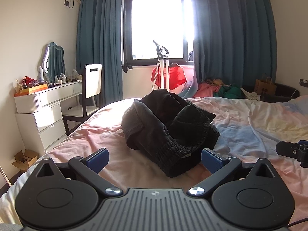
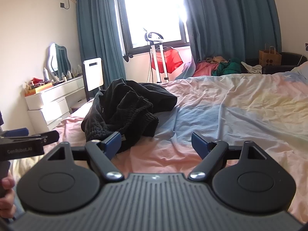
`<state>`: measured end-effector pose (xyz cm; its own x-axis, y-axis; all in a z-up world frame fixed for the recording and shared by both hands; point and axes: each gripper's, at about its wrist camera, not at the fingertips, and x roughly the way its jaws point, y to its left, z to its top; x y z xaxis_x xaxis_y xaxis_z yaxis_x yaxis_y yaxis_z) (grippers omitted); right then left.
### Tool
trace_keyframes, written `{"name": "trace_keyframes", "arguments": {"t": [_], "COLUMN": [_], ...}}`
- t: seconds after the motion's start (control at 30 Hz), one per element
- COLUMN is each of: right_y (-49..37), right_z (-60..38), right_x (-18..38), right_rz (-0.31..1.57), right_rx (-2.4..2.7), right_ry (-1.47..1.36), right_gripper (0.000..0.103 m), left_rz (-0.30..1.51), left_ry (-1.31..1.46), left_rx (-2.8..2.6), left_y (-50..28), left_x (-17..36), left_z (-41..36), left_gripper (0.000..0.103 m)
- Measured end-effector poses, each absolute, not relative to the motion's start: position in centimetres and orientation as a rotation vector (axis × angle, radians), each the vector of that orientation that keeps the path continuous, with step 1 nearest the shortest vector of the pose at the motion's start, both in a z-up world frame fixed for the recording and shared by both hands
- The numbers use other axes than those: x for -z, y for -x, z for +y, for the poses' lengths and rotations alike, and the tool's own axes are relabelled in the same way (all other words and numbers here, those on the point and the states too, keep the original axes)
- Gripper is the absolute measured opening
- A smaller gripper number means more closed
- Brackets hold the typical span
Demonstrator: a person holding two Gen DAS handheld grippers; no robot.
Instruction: Fold clothes
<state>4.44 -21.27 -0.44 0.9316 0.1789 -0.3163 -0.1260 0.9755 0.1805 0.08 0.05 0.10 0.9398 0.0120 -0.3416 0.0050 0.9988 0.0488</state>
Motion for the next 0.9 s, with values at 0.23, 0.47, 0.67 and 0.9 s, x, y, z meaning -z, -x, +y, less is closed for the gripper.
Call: {"name": "trace_keyframes", "arguments": {"t": [0.23, 0.47, 0.67, 0.9], "right_y": [-4.39, -4.4, -4.27, -4.22], "right_z": [-21.29, -21.27, -21.28, -21.21], "right_x": [0.35, 0.27, 0.16, 0.21], "right_rz": [0.334, 0.336, 0.331, 0.336], "right_rx": [-0.162, -0.162, -0.165, -0.171], "right_ry": [-0.154, -0.158, -0.157, -0.157], "right_gripper": [0.082, 0.082, 0.082, 0.082], "left_rz": [0.349, 0.353, 0.358, 0.353], "left_ry": [-0.051, -0.05, -0.053, -0.062], "left_rx": [-0.004, -0.005, -0.007, -0.004], "left_y": [-0.08, -0.09, -0.33, -0.28], "left_x": [-0.05, -0.11, -0.05, 0.02], "left_z": [0.13, 0.12, 0.08, -0.08], "left_gripper": [0.103, 0.103, 0.103, 0.103]}}
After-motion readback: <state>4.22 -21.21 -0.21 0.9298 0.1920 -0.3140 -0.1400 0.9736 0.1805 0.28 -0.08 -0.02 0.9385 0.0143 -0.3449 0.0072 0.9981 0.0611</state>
